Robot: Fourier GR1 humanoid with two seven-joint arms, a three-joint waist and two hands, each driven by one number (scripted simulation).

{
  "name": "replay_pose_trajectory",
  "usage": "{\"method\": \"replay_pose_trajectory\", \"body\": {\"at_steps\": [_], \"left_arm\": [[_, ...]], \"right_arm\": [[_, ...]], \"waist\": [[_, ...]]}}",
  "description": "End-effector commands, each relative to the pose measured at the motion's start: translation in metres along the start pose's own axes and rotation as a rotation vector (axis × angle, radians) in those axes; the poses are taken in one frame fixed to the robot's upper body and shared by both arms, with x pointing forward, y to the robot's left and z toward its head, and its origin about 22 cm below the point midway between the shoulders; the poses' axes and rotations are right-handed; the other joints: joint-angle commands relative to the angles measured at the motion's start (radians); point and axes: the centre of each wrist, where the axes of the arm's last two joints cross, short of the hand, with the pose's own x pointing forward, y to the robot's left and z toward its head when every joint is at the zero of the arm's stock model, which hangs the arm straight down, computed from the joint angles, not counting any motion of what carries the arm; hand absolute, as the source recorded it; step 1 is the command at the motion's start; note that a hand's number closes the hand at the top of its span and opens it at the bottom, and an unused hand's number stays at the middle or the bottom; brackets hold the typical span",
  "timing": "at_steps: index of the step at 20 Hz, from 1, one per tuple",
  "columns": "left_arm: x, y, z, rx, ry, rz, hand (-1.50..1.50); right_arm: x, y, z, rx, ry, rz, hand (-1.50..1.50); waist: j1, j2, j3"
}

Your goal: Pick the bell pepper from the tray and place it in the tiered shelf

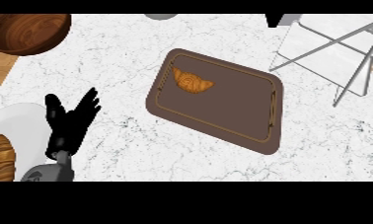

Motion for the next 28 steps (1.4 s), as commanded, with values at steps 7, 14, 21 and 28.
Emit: {"method": "replay_pose_trajectory", "body": {"at_steps": [7,14,21,28], "left_arm": [[-0.014,0.002,0.009,-0.014,-0.009,0.018,0.0],[0.003,0.007,0.011,0.002,-0.004,-0.001,0.0],[-0.003,0.008,0.006,0.018,-0.012,0.005,0.0],[-0.002,0.007,0.008,0.026,0.004,-0.013,0.0]], "right_arm": [[-0.012,-0.006,-0.01,0.028,-0.02,0.122,1.5],[-0.013,-0.013,-0.009,-0.104,0.103,-0.263,-1.5],[-0.012,-0.038,-0.01,-0.136,0.092,-0.542,-1.5],[-0.028,-0.079,-0.013,-0.319,0.147,-0.681,-1.5]], "waist": [[0.0,-0.002,0.0],[-0.003,-0.004,0.001],[-0.014,-0.008,0.0],[-0.013,-0.006,0.0]]}}
